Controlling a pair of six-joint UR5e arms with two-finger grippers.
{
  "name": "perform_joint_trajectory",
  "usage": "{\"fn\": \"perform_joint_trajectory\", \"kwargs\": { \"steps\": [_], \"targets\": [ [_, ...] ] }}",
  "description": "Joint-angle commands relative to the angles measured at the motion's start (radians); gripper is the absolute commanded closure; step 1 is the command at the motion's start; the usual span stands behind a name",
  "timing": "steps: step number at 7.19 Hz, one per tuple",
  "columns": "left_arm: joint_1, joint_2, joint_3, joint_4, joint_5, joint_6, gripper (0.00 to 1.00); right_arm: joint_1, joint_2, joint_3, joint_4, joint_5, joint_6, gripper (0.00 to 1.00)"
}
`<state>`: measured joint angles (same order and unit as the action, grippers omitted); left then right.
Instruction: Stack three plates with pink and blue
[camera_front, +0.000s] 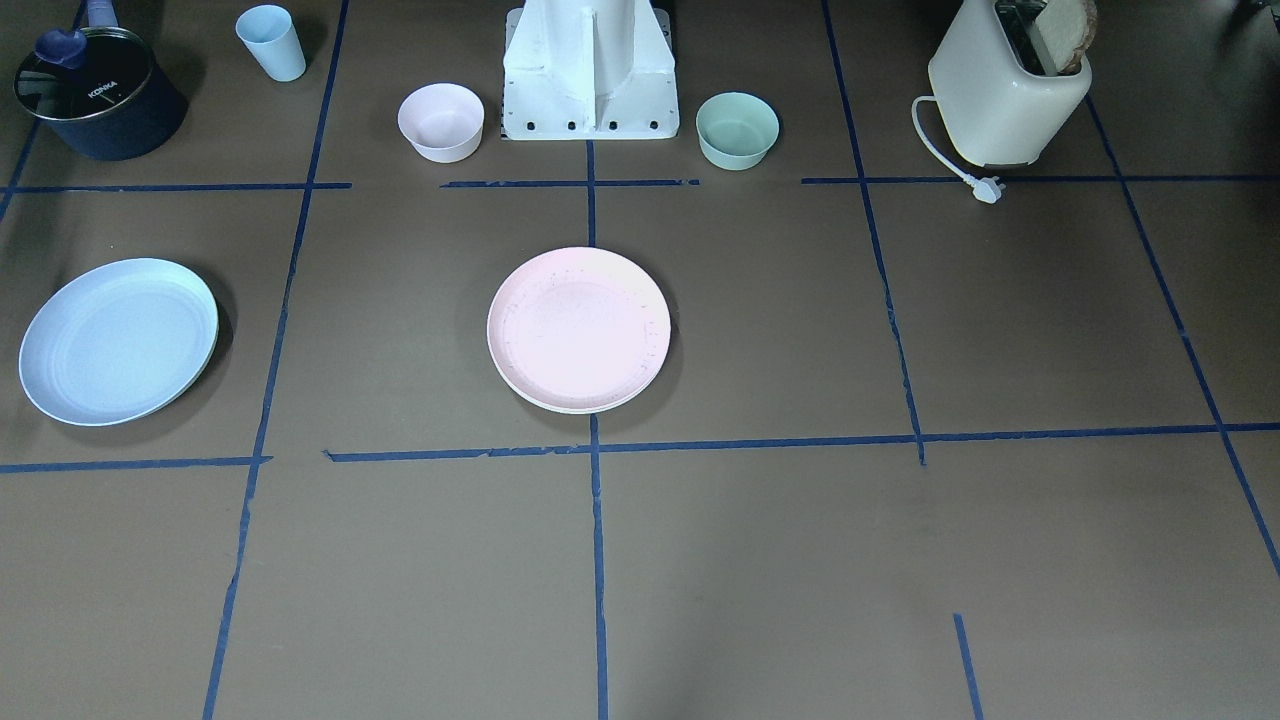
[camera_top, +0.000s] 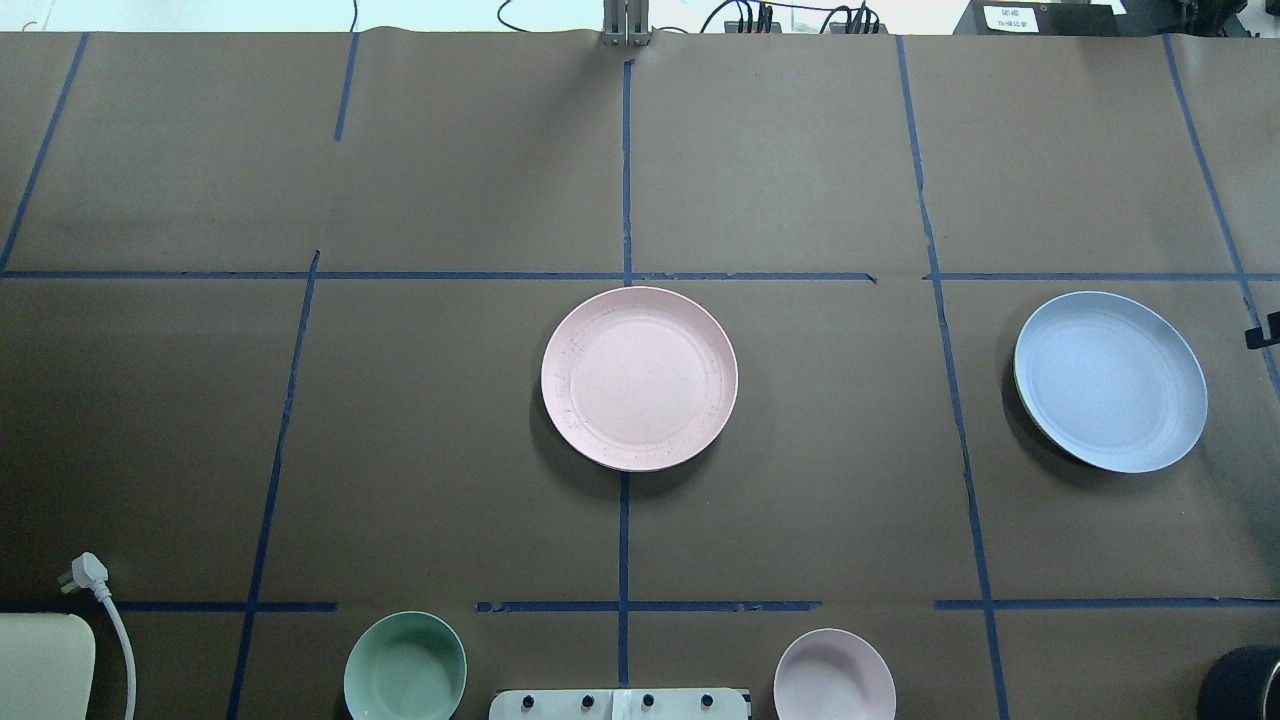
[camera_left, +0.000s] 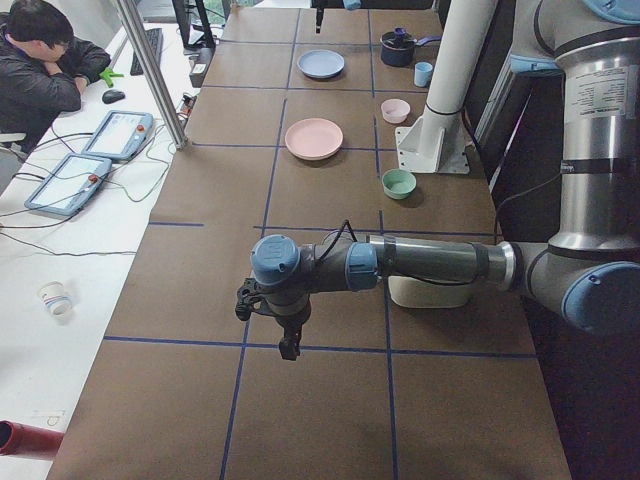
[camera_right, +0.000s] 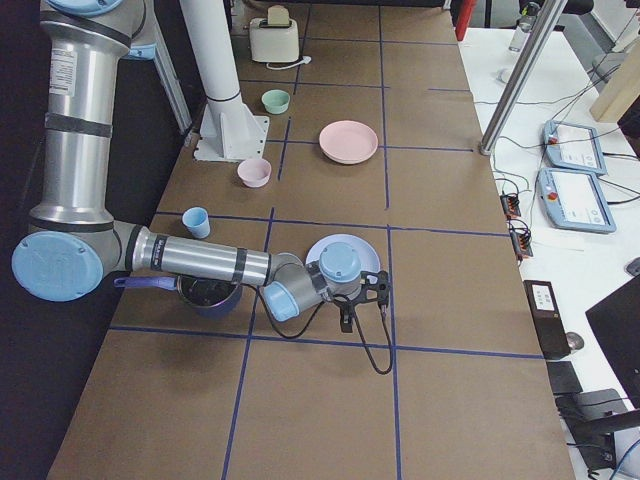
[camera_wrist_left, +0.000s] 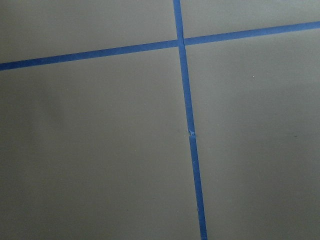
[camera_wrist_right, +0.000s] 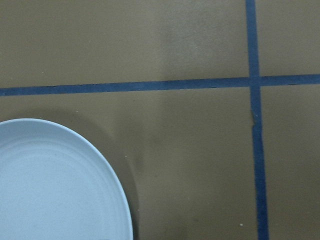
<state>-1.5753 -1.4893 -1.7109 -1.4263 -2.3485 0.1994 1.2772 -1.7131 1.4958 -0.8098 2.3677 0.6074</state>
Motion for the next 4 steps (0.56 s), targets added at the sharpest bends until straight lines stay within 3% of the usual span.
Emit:
{"fn": "perform_joint_trajectory", "kwargs": {
  "steps": [1, 4],
  "targets": [
    [0.000, 0.000, -0.003, 0.000, 0.000, 0.000, 0.00, -0.103, 0.000, -0.028, 0.092, -0.051, 0.086, 0.00],
    [0.000, 0.003, -0.006, -0.002, 0.000, 0.003, 0.00, -0.166, 0.016, -0.068, 0.095, -0.087, 0.089, 0.04]
  ]
}}
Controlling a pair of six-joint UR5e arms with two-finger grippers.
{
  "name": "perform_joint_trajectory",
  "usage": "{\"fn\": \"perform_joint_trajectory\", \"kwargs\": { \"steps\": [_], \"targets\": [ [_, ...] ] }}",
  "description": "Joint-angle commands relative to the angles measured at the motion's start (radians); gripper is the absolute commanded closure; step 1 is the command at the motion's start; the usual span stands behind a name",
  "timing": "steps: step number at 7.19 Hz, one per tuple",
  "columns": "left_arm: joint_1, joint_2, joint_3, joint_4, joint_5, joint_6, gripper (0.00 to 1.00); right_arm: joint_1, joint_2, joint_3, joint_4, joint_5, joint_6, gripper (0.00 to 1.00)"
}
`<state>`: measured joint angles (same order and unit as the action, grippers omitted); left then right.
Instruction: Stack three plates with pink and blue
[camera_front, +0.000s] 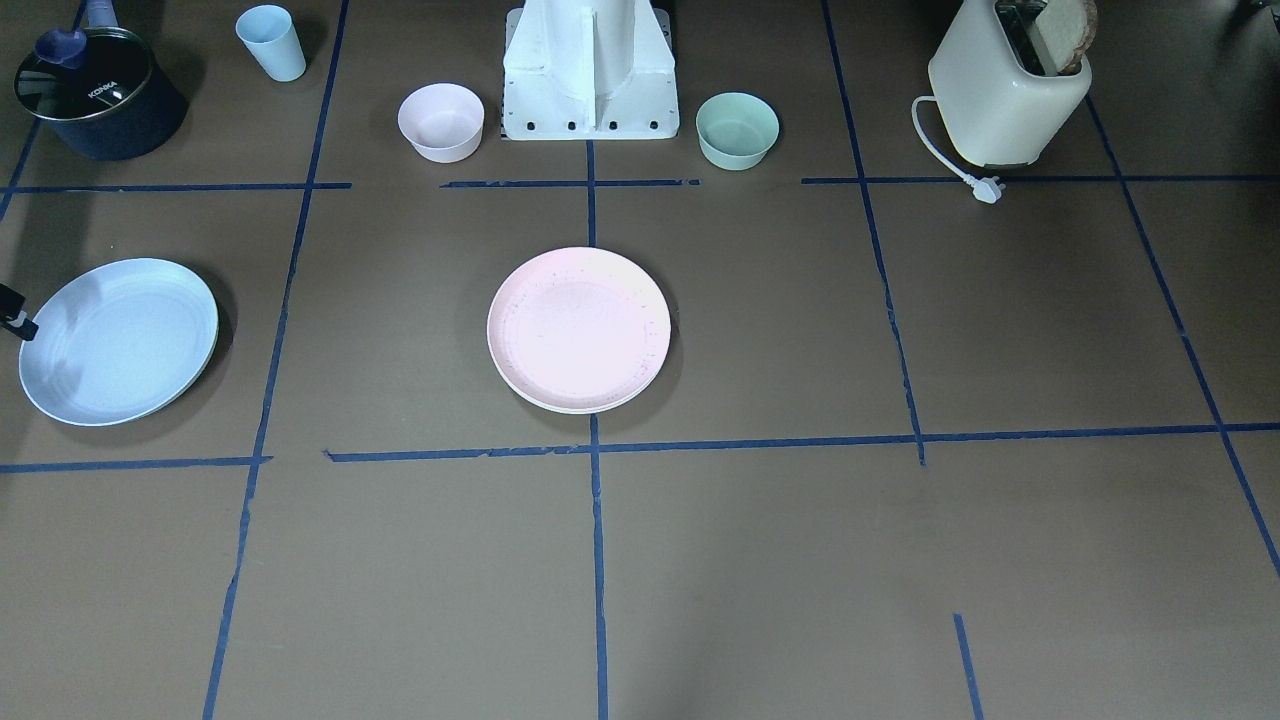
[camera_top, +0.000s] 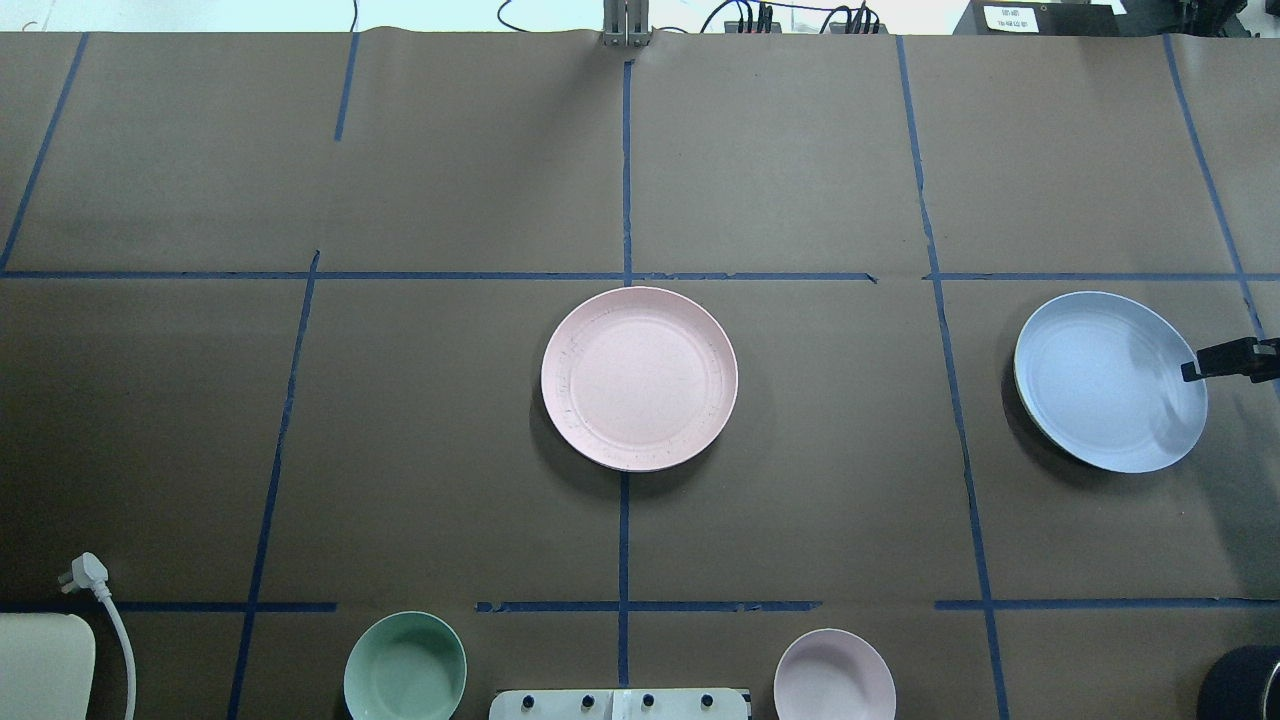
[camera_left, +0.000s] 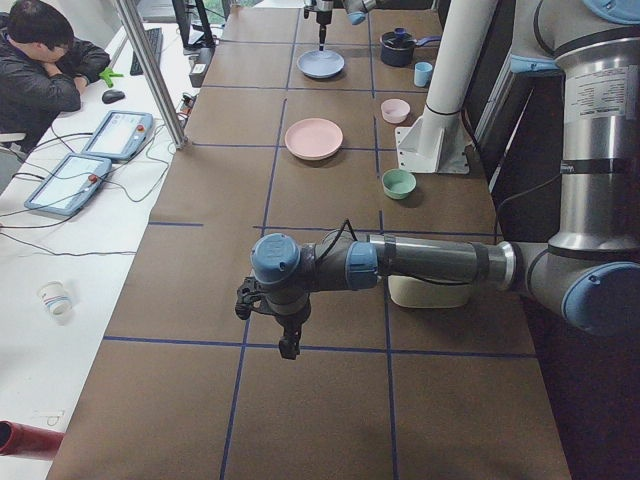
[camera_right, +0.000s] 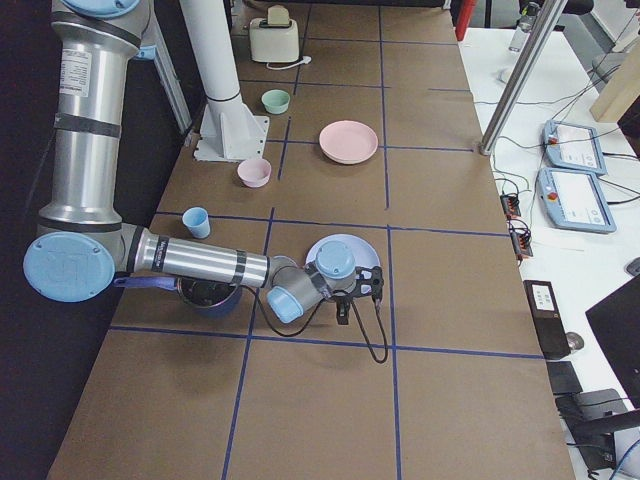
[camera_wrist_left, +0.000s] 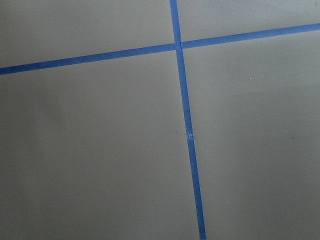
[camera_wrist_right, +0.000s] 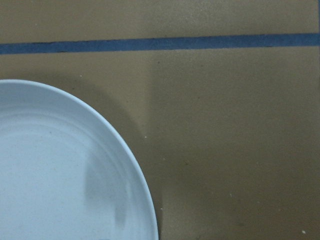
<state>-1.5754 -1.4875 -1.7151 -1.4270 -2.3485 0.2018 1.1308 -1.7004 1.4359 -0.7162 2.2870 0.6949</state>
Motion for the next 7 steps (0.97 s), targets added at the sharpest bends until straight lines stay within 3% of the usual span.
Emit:
{"fn": "perform_joint_trajectory", "kwargs": {
  "steps": [1, 2, 3, 7],
  "targets": [
    [0.000, 0.001, 0.000, -0.001, 0.000, 0.001, 0.00, -0.022, 0.004, -0.005, 0.001, -0.001, 0.036, 0.52],
    [-0.002, 0.004, 0.000, -0.013, 0.000, 0.001, 0.00, -0.022, 0.005, 0.003, 0.026, 0.000, 0.050, 0.90],
    [-0.002, 0.004, 0.000, -0.015, 0.000, -0.001, 0.00, -0.022, 0.005, 0.000, 0.053, 0.003, 0.055, 1.00],
    [-0.002, 0.004, -0.001, -0.015, 0.000, -0.001, 0.00, -0.022, 0.027, 0.007, 0.057, 0.008, 0.153, 1.00]
  ]
}}
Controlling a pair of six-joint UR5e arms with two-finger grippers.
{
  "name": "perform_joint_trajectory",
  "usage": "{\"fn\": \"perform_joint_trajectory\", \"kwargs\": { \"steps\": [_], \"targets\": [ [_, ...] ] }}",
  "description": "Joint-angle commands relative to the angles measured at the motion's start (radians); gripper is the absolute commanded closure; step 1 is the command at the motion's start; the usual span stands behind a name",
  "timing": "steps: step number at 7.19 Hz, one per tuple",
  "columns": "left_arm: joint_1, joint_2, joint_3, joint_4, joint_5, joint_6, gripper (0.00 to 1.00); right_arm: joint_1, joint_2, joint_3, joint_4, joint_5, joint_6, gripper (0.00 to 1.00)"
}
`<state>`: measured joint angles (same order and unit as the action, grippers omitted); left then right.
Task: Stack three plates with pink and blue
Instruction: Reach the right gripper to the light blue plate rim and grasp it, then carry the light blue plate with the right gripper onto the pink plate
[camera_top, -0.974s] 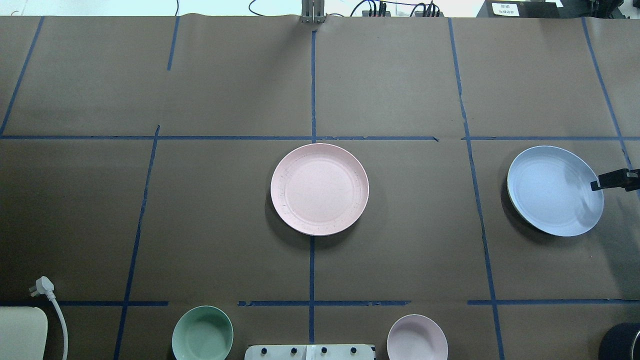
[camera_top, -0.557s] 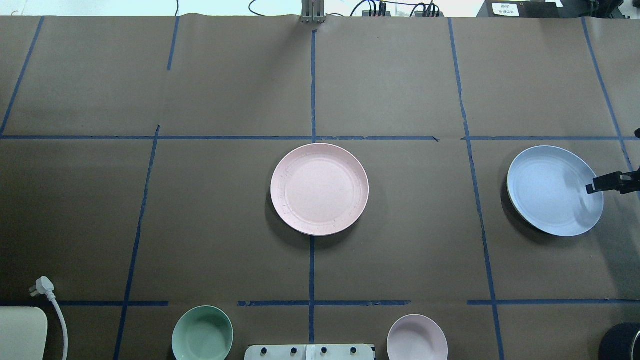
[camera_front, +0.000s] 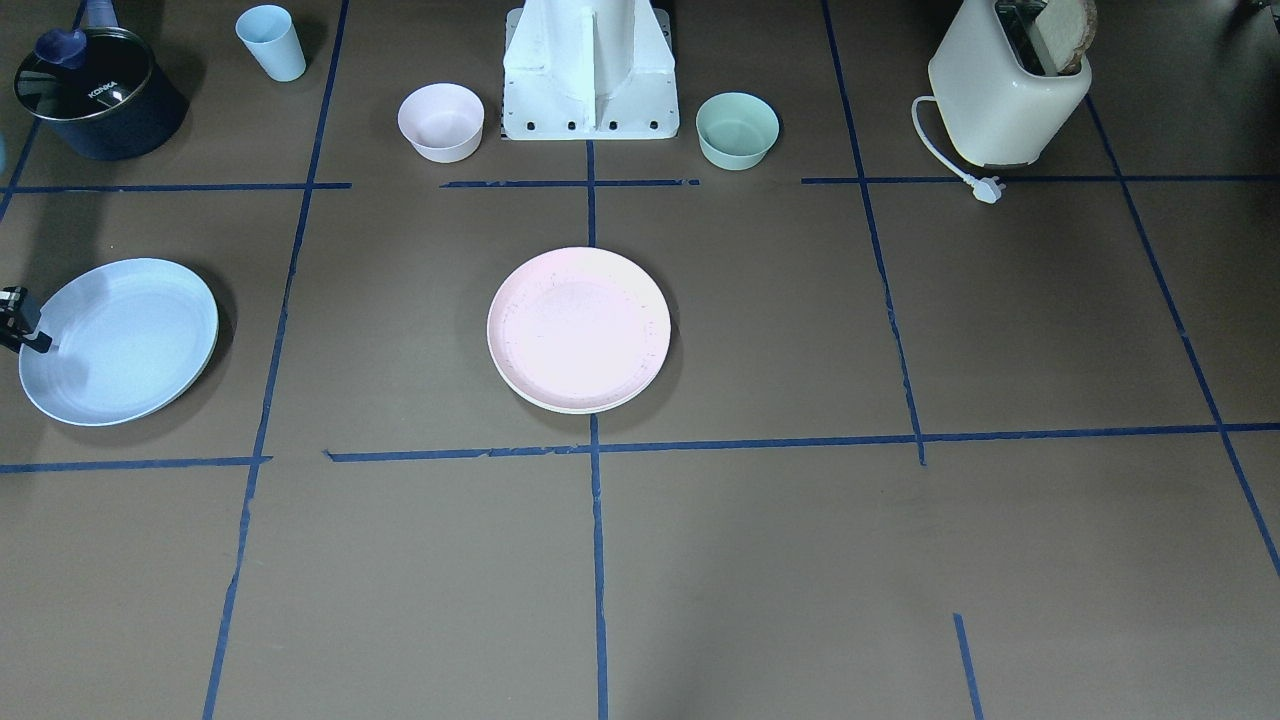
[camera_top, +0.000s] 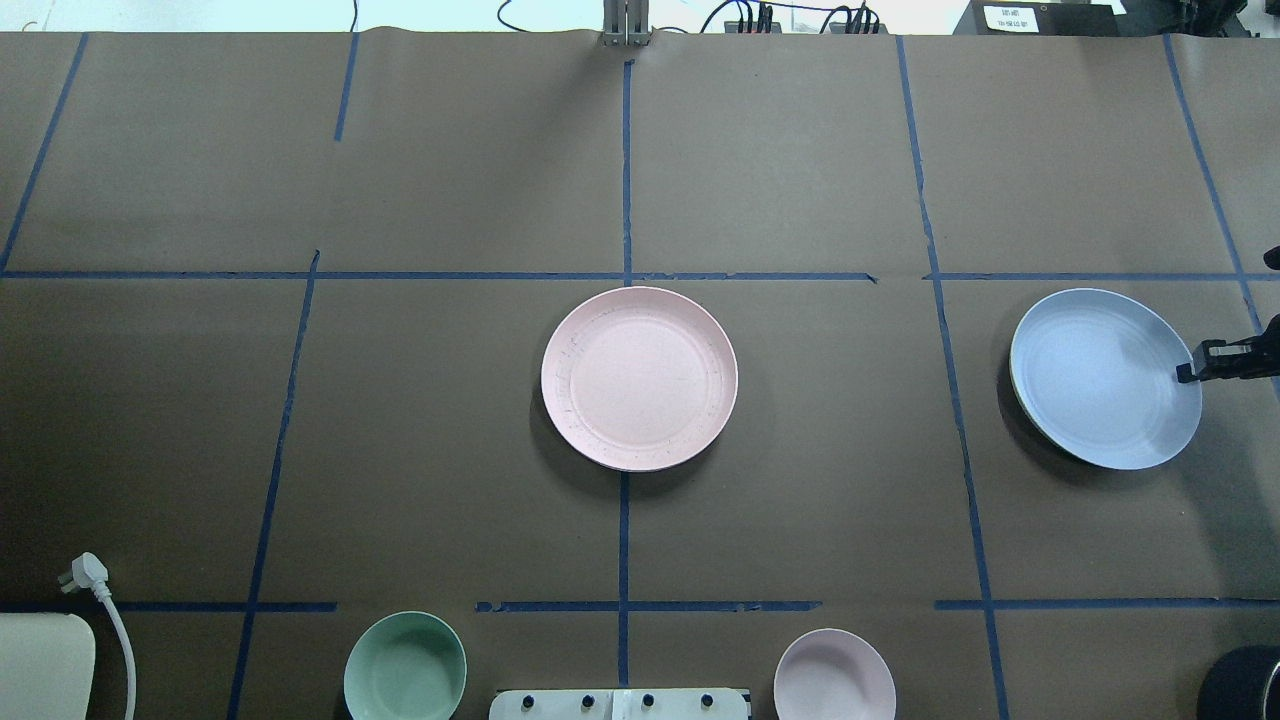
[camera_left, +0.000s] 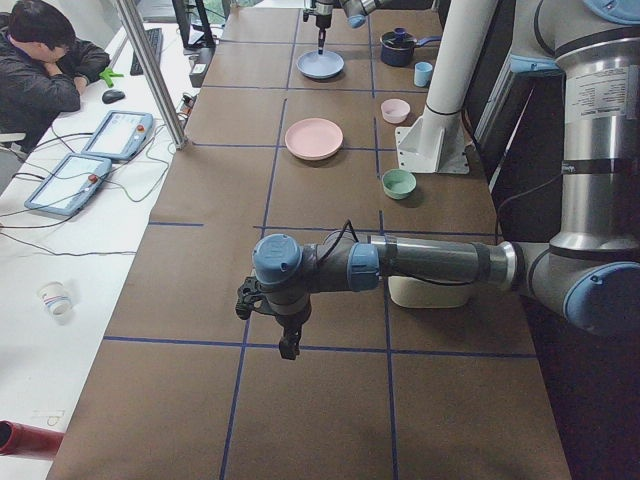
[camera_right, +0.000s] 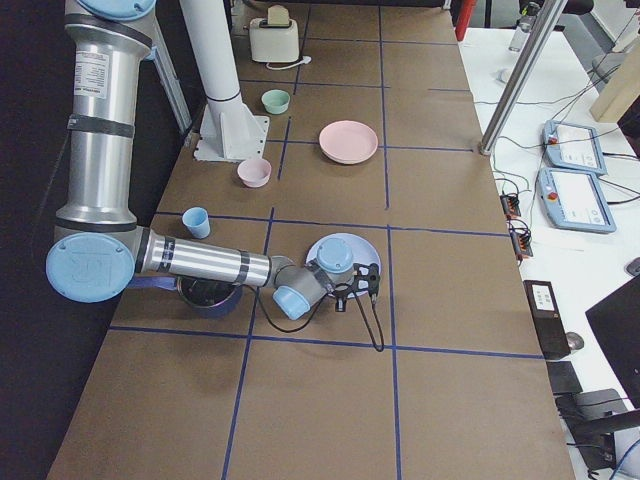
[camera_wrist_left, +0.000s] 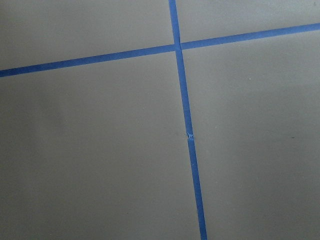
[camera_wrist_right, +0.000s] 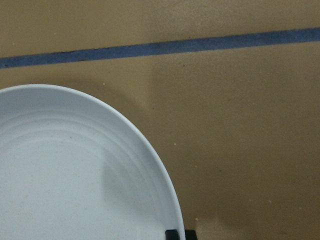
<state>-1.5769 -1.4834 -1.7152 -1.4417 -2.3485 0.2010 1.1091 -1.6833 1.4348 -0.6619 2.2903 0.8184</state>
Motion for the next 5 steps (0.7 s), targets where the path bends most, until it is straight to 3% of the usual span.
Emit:
{"fn": "perform_joint_trajectory", "kwargs": {
  "steps": [1, 2, 3, 5],
  "targets": [
    [0.000, 0.000, -0.006, 0.000, 0.000, -0.002, 0.00, 0.001, 0.029, 0.050, -0.011, 0.064, 0.050, 1.00],
    [0.000, 0.000, -0.007, 0.000, 0.000, -0.002, 0.00, 0.011, 0.057, 0.067, -0.010, 0.139, 0.089, 1.00],
    [0.000, 0.000, -0.006, 0.000, 0.000, -0.002, 0.00, 0.014, 0.100, 0.105, -0.018, 0.159, 0.178, 1.00],
    [0.000, 0.000, -0.007, 0.000, 0.000, -0.002, 0.00, -0.029, 0.267, 0.188, -0.178, 0.149, 0.350, 1.00]
  ]
}}
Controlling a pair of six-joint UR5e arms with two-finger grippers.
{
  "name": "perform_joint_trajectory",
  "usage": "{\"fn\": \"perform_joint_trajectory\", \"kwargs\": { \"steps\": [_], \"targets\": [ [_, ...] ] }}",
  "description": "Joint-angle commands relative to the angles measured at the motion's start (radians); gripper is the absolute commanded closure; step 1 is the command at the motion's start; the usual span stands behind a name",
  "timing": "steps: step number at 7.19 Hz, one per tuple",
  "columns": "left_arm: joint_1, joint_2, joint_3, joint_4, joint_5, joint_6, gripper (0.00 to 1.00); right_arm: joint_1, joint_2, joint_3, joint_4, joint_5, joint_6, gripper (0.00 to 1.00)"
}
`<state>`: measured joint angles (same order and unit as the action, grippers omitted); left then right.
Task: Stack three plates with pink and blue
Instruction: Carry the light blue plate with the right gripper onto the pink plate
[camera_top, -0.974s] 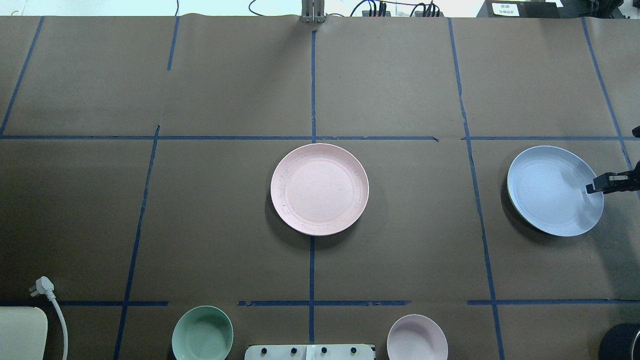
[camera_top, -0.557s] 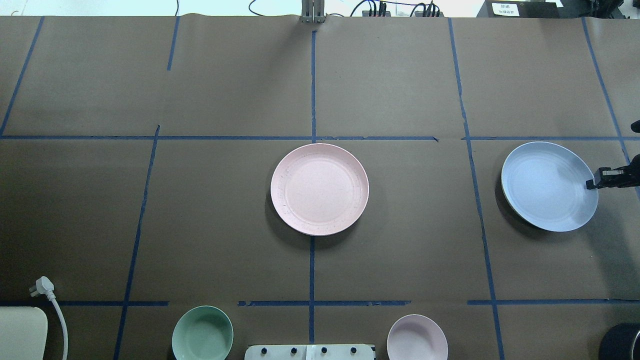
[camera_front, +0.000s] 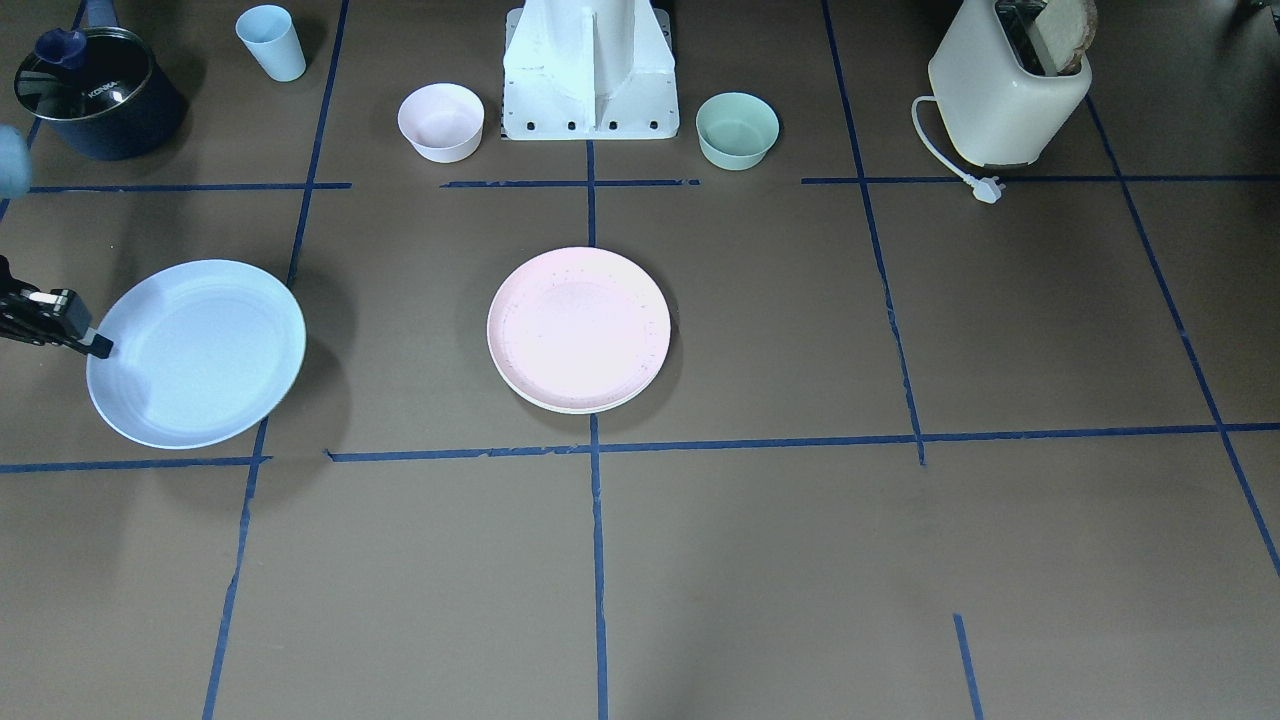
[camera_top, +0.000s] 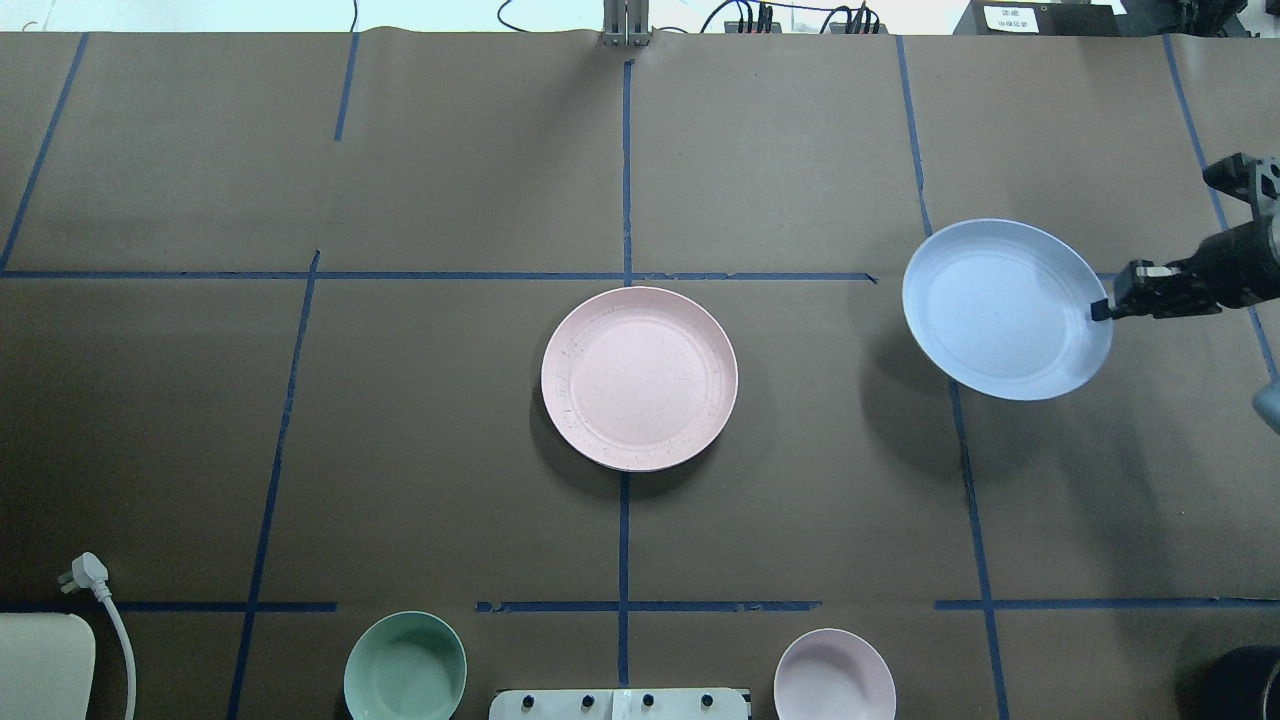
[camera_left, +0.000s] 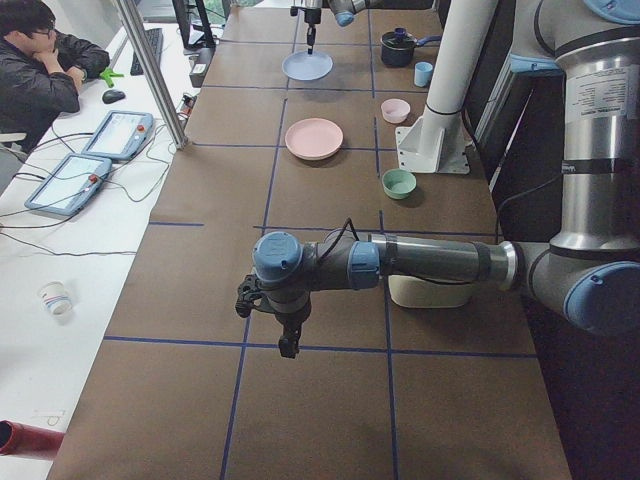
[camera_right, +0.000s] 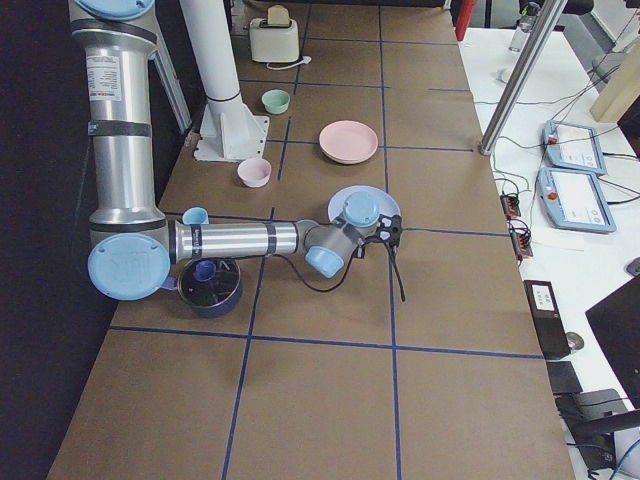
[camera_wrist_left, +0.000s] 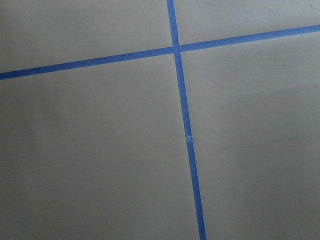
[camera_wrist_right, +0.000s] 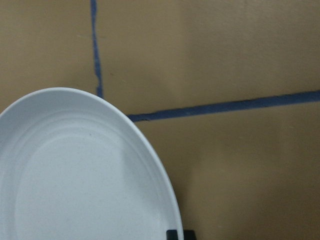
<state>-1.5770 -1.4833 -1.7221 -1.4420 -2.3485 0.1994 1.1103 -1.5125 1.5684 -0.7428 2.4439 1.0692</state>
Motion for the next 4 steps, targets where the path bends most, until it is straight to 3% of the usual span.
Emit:
{"fn": "perform_joint_trajectory", "kwargs": {
  "steps": [1, 2, 4],
  "targets": [
    [0.000, 0.000, -0.001, 0.000, 0.000, -0.002, 0.00, -0.117, 0.148, 0.133, -0.190, -0.082, 0.188, 1.00],
    [0.000, -0.002, 0.001, 0.000, 0.000, -0.002, 0.00, -0.226, 0.213, 0.195, -0.283, -0.206, 0.280, 1.00],
    [0.000, -0.002, 0.001, 0.000, 0.000, -0.003, 0.00, -0.449, 0.314, 0.199, -0.333, -0.448, 0.420, 1.00]
  ]
}}
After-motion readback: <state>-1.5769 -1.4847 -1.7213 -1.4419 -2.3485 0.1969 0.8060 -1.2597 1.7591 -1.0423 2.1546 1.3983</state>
